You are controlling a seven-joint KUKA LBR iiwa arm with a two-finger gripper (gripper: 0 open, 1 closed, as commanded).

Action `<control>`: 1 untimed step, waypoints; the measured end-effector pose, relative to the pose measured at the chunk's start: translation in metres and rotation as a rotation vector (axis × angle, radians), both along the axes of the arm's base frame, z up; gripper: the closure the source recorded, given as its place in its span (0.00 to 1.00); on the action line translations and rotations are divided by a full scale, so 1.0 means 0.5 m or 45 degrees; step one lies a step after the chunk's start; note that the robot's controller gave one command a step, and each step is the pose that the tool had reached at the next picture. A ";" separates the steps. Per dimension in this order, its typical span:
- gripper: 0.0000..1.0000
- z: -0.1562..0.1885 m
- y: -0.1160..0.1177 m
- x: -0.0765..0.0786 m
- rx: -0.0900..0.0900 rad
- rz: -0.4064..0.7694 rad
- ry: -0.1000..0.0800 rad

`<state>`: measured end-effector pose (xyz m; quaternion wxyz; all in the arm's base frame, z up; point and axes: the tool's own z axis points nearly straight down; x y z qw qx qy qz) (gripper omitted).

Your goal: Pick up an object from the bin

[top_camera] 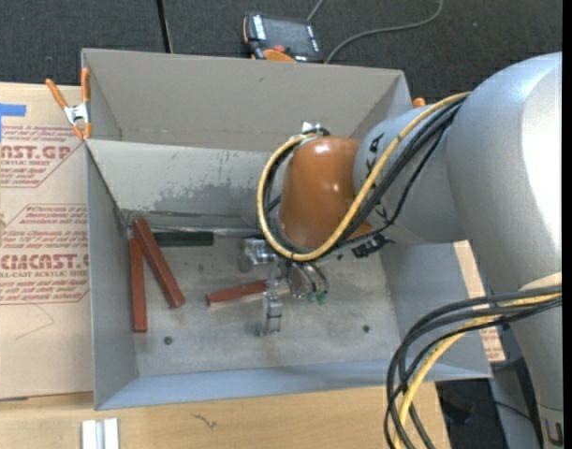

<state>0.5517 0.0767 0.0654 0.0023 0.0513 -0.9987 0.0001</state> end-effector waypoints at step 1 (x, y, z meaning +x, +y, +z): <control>0.00 0.000 0.002 0.001 0.003 0.000 -0.008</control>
Offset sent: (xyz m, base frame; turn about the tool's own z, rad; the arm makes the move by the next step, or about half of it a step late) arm 0.0000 0.0000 0.0000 0.0000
